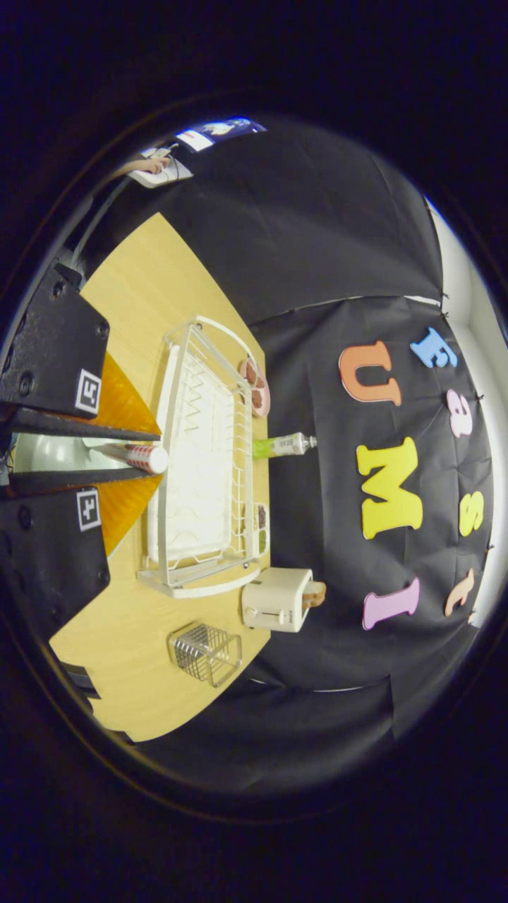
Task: Take the plate from the dish rack, then take the spoon from the basket and place it into the plate.
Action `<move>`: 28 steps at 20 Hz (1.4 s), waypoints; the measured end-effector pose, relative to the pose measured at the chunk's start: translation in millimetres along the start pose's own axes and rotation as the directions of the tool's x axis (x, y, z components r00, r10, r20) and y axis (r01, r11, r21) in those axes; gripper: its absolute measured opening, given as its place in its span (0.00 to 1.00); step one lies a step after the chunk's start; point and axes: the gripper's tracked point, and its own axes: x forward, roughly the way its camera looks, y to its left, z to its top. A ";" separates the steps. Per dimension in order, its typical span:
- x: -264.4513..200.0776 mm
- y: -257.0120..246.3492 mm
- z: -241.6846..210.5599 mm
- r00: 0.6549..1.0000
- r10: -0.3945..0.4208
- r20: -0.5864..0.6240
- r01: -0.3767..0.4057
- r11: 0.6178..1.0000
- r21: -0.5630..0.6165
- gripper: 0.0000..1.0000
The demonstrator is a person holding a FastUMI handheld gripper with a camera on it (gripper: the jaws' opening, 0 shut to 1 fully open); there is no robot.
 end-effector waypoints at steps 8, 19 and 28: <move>-37.1 -27.0 36.2 0.989 -0.085 0.125 0.078 0.995 0.057 0.82; -132.3 -40.9 82.0 0.943 -0.149 0.297 0.111 0.984 0.140 1.00; -175.7 -49.6 85.4 0.928 -0.167 0.333 0.132 0.983 0.126 1.00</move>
